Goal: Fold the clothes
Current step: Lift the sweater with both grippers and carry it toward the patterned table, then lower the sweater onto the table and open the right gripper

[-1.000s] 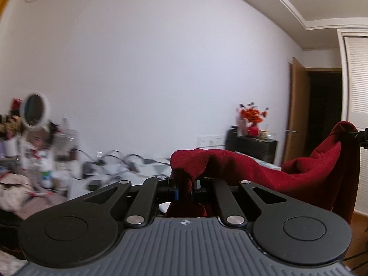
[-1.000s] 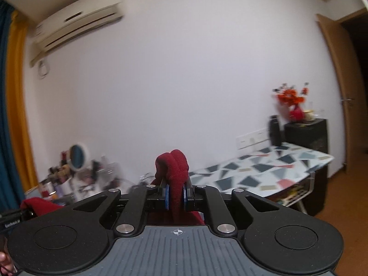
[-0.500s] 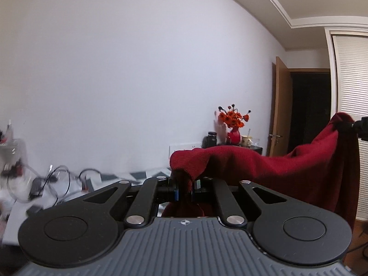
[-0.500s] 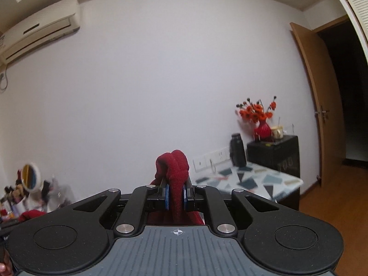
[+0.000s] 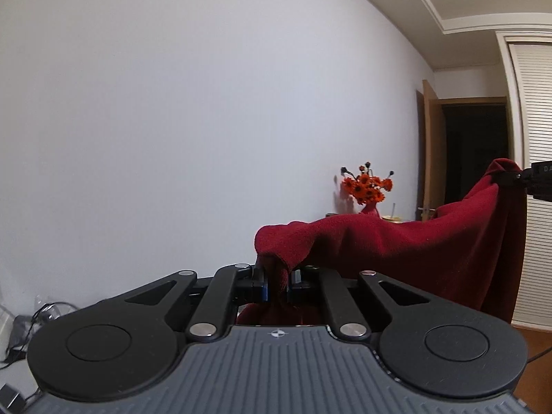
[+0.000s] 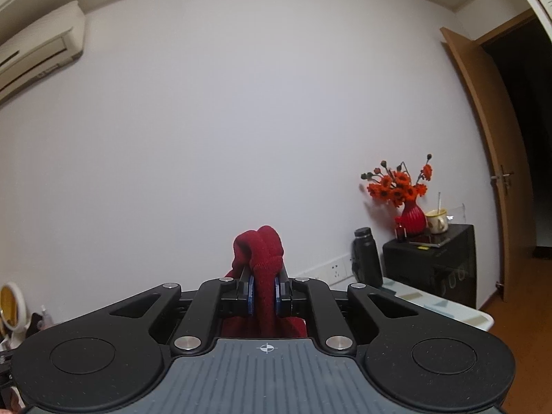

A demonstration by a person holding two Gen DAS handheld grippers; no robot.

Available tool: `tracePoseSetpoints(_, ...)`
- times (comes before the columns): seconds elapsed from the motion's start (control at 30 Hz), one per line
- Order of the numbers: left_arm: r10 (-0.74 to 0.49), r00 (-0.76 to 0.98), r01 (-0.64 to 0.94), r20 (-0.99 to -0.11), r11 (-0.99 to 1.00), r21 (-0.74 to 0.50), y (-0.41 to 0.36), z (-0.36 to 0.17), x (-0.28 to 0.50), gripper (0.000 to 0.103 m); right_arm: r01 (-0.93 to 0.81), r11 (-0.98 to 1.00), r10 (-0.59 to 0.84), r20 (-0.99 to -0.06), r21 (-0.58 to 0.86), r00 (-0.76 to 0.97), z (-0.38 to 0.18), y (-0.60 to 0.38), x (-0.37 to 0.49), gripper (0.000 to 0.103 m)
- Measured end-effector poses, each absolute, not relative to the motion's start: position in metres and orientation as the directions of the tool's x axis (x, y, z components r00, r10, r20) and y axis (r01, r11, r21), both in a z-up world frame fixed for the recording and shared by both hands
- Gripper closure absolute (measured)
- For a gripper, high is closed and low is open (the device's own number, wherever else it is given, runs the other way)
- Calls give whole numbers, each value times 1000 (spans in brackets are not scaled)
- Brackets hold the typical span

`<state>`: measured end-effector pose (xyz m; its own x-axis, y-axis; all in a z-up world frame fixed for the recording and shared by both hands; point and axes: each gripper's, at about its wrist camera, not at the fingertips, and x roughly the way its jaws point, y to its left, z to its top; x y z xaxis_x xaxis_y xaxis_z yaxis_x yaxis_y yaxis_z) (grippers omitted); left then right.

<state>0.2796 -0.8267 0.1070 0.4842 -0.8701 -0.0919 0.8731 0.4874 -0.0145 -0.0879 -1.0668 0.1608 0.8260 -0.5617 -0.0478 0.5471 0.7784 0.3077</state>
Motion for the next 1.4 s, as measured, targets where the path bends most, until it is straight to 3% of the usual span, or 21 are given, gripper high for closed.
tracePoseSetpoints(0.3,-715,673,731,-192,682,22,-980,63,379,94,459,815,-457,-94,354,884,140,-1280,46,93)
tracePoseSetpoints(0.43,-628,742,654,-233,755,46,-1048,43,424,94,418,829,-382,-168,372,909,108,-1381,141,93)
tracePoseSetpoints(0.6,-481,796,551,-367,827,111,-1105,-14,482,94,405,833,-274,-357,376,893,47,-1482,286,94)
tracePoseSetpoints(0.77,-300,811,447,-501,872,201,-1155,-79,540,93,396,873,-208,-517,285,831,-26,-1506,415,94)
tracePoseSetpoints(0.9,-186,783,404,-594,878,257,-1187,-122,575,85,374,898,-176,-588,232,789,-81,-1500,472,93)
tracePoseSetpoints(0.97,-149,755,403,-639,874,273,-1198,-139,586,73,366,910,-179,-612,195,771,-101,-1493,486,92)
tracePoseSetpoints(1.0,-152,746,411,-648,871,269,-1197,-136,586,57,360,916,-178,-628,176,758,-110,-1490,492,86)
tracePoseSetpoints(1.03,-156,738,420,-657,868,266,-1196,-133,586,33,361,919,-179,-643,161,744,-117,-1488,494,80)
tracePoseSetpoints(1.07,-160,729,429,-665,865,262,-1194,-129,586,24,362,921,-182,-658,147,731,-124,-1487,496,61)
tracePoseSetpoints(1.1,-165,720,438,-674,861,258,-1193,-126,586,22,377,918,-200,-672,126,713,-128,-1486,496,32)
tracePoseSetpoints(1.17,-190,702,462,-686,854,237,-1185,-113,578,21,402,912,-238,-686,86,688,-130,-1488,490,12)
tracePoseSetpoints(1.23,-234,683,495,-692,845,202,-1171,-94,562,15,402,912,-243,-680,84,692,-125,-1493,474,13)
tracePoseSetpoints(1.4,-310,584,537,-750,840,71,-1112,-92,516,13,468,855,-218,-665,222,714,-104,-1502,385,13)
